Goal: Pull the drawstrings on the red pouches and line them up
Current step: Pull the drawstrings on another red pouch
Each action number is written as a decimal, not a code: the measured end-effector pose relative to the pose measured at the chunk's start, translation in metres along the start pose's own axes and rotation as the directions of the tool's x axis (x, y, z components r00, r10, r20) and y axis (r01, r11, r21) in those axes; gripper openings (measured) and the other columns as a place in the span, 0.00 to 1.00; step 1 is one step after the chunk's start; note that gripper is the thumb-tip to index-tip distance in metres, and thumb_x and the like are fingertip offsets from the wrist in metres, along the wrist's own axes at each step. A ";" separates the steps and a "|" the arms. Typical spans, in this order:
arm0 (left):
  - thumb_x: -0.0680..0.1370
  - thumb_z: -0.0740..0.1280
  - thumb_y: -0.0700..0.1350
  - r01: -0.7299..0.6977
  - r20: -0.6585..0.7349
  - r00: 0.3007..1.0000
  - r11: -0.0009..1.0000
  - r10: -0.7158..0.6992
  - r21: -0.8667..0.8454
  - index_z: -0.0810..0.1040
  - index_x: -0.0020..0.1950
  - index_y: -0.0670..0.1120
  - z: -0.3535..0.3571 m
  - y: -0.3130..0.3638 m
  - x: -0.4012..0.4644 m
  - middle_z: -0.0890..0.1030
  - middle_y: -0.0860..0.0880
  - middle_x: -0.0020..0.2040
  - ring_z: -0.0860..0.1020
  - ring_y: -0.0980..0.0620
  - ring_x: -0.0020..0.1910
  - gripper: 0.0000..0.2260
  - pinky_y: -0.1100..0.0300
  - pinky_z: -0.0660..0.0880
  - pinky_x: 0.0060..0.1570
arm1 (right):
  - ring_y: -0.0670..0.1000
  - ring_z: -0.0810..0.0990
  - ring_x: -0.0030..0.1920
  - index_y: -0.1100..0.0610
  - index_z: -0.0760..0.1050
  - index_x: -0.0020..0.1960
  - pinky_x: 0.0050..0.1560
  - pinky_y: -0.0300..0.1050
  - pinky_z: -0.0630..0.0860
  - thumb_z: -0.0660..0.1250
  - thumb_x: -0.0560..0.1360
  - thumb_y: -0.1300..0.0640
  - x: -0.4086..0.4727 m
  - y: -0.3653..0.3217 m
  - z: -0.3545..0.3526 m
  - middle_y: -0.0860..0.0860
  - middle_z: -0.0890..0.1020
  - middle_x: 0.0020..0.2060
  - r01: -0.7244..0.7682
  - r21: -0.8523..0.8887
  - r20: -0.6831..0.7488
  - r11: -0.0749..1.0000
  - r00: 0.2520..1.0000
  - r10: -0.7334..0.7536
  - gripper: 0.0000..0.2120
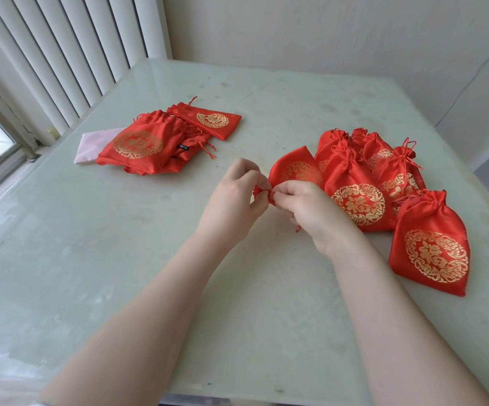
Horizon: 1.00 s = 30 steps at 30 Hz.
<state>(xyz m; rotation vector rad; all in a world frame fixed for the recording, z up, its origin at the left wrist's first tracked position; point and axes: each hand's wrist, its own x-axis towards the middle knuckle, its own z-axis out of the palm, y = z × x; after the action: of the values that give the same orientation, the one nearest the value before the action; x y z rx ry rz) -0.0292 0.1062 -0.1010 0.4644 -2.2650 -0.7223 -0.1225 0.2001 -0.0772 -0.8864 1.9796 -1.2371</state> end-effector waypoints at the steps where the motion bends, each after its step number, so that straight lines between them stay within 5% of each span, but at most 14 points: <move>1: 0.71 0.64 0.38 0.006 -0.019 1.000 1.000 -0.006 -0.015 0.79 0.45 0.39 0.000 0.001 0.000 0.70 0.51 0.47 0.74 0.50 0.39 0.06 0.58 0.73 0.40 | 0.45 0.64 0.31 0.54 0.73 0.37 0.31 0.39 0.57 0.59 0.78 0.62 0.001 0.000 0.000 0.48 0.70 0.31 -0.022 0.125 0.030 0.992 0.999 0.018 0.12; 6: 0.72 0.66 0.36 -0.039 -0.085 0.996 0.996 0.032 -0.079 0.80 0.45 0.41 -0.005 -0.003 0.002 0.71 0.50 0.48 0.75 0.52 0.43 0.04 0.60 0.76 0.38 | 0.45 0.63 0.28 0.59 0.73 0.39 0.26 0.36 0.56 0.56 0.77 0.67 0.004 -0.001 0.002 0.50 0.70 0.30 -0.117 0.519 0.112 0.847 0.991 0.068 0.11; 11: 0.72 0.65 0.37 -0.043 -0.045 0.998 0.985 0.036 -0.168 0.80 0.47 0.39 -0.002 -0.001 -0.002 0.72 0.50 0.50 0.75 0.55 0.46 0.06 0.69 0.77 0.43 | 0.46 0.65 0.29 0.60 0.74 0.40 0.27 0.38 0.56 0.57 0.77 0.66 0.004 0.002 0.000 0.50 0.71 0.29 -0.121 0.541 0.111 0.832 0.991 0.072 0.11; 18: 0.73 0.67 0.39 -0.100 -0.071 0.993 0.989 0.093 -0.112 0.77 0.41 0.38 -0.002 -0.005 -0.001 0.73 0.52 0.49 0.76 0.50 0.43 0.04 0.55 0.76 0.38 | 0.46 0.64 0.28 0.60 0.73 0.38 0.27 0.37 0.55 0.57 0.77 0.66 0.004 0.002 0.000 0.51 0.71 0.29 -0.149 0.582 0.123 0.799 0.988 0.094 0.11; 22: 0.73 0.63 0.36 -0.129 -0.028 0.991 0.989 0.127 -0.066 0.75 0.41 0.38 -0.001 -0.003 -0.002 0.71 0.51 0.48 0.73 0.55 0.42 0.03 0.58 0.75 0.40 | 0.44 0.62 0.27 0.61 0.73 0.39 0.25 0.35 0.55 0.58 0.76 0.68 0.004 0.002 -0.001 0.51 0.71 0.29 -0.138 0.584 0.108 0.800 0.990 0.092 0.10; 27: 0.70 0.59 0.40 0.056 0.046 0.997 0.998 -0.055 -0.013 0.71 0.37 0.37 -0.007 -0.007 0.003 0.71 0.46 0.46 0.71 0.48 0.41 0.06 0.62 0.68 0.44 | 0.42 0.57 0.20 0.56 0.70 0.40 0.22 0.36 0.52 0.55 0.72 0.73 0.009 0.000 0.001 0.49 0.65 0.25 -0.064 0.603 -0.086 0.795 0.986 0.145 0.13; 30: 0.72 0.60 0.41 0.107 0.070 0.991 0.993 -0.110 0.056 0.72 0.39 0.36 -0.009 -0.008 0.004 0.69 0.47 0.44 0.72 0.44 0.39 0.07 0.54 0.70 0.43 | 0.43 0.57 0.21 0.52 0.65 0.37 0.22 0.36 0.52 0.55 0.70 0.72 0.011 0.002 0.002 0.48 0.63 0.25 -0.044 0.562 -0.154 0.826 0.976 0.157 0.15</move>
<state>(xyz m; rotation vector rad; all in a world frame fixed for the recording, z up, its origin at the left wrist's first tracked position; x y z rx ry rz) -0.0246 0.0949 -0.0987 0.5989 -2.3461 -0.7471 -0.1272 0.1910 -0.0813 -0.3697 1.6237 -1.7635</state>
